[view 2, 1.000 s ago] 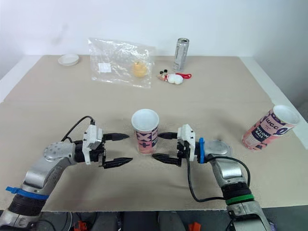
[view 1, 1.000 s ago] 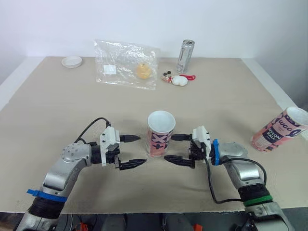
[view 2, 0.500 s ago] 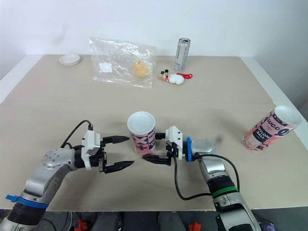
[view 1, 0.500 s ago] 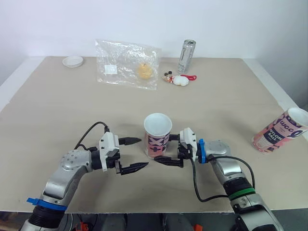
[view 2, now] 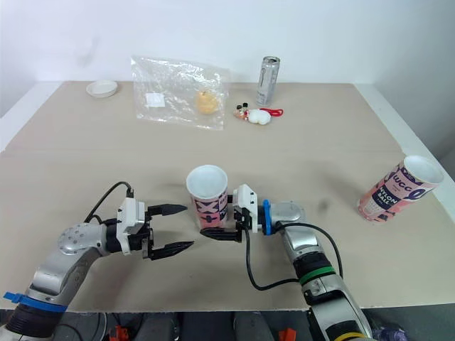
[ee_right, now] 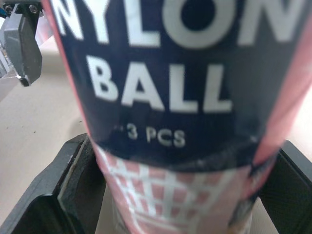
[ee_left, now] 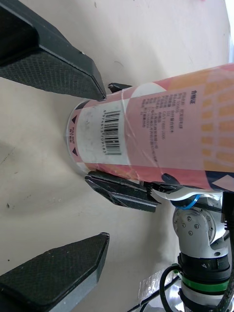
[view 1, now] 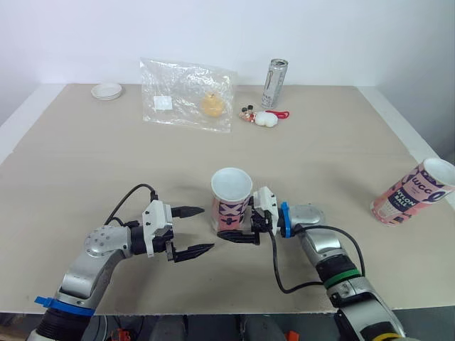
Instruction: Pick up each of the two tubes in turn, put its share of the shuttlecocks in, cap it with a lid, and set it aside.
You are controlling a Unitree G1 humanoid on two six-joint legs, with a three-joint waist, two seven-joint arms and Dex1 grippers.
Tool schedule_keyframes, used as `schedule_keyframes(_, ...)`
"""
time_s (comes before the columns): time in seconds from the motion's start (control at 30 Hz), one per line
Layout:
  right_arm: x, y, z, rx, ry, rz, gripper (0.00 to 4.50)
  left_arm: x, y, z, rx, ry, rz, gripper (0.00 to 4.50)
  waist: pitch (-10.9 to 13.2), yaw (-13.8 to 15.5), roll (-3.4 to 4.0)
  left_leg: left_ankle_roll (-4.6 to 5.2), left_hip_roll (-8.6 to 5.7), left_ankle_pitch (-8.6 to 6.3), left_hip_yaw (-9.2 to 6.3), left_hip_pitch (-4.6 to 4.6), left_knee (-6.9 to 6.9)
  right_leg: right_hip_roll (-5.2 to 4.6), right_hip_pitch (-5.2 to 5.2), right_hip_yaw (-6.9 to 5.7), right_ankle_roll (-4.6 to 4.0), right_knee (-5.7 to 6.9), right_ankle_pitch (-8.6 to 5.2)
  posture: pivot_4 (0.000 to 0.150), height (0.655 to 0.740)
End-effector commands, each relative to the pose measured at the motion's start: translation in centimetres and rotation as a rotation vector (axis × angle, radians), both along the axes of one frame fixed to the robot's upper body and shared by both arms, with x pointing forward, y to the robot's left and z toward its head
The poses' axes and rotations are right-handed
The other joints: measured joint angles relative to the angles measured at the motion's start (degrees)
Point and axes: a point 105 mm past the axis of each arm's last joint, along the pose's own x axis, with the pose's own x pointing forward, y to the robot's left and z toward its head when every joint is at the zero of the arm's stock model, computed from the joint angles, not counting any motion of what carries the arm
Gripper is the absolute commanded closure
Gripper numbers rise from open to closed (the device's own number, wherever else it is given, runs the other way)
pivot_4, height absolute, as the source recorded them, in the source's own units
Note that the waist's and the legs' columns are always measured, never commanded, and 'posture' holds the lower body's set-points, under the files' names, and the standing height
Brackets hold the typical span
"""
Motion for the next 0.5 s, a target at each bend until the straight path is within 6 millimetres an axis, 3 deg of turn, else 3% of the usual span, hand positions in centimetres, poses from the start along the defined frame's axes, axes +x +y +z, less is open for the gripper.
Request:
schedule_keyframes(0.03, 0.14, 0.69, 0.59, 0.015, -0.022, 0.020, 0.02, 0.04, 0.20, 0.88, -0.019, -0.047, 0.015, 0.00, 0.0, 0.0, 0.00, 0.00, 0.00, 0.00, 0.00, 0.00, 0.00, 0.00, 0.00, 0.00, 0.00, 0.00, 0.00, 0.150, 0.7400)
schedule_keyframes(0.2, 0.10, 1.00, 0.64, 0.027, -0.019, 0.024, 0.02, -0.02, -0.09, 0.83, -0.018, -0.051, 0.015, 0.00, 0.0, 0.0, 0.00, 0.00, 0.00, 0.00, 0.00, 0.01, 0.00, 0.00, 0.01, 0.00, 0.00, 0.01, 0.00, 0.150, 0.7400)
schedule_keyframes(0.3, -0.07, 0.92, 0.63, 0.024, -0.030, 0.024, 0.80, 0.19, -0.10, 0.94, -0.018, -0.052, 0.021, 0.00, 0.0, 0.0, 0.00, 0.00, 0.00, 0.00, 0.00, 0.02, 0.00, 0.00, 0.02, 0.00, 0.00, 0.01, 0.00, 0.150, 0.7400)
schedule_keyframes(0.5, -0.39, 0.50, 0.79, 0.027, -0.023, 0.012, 0.80, 0.56, -0.16, 1.11, -0.015, -0.056, 0.022, 0.00, 0.0, 0.0, 0.00, 0.00, 0.00, 0.00, 0.00, 0.02, 0.00, 0.00, 0.02, 0.00, 0.00, 0.02, 0.01, 0.150, 0.7400)
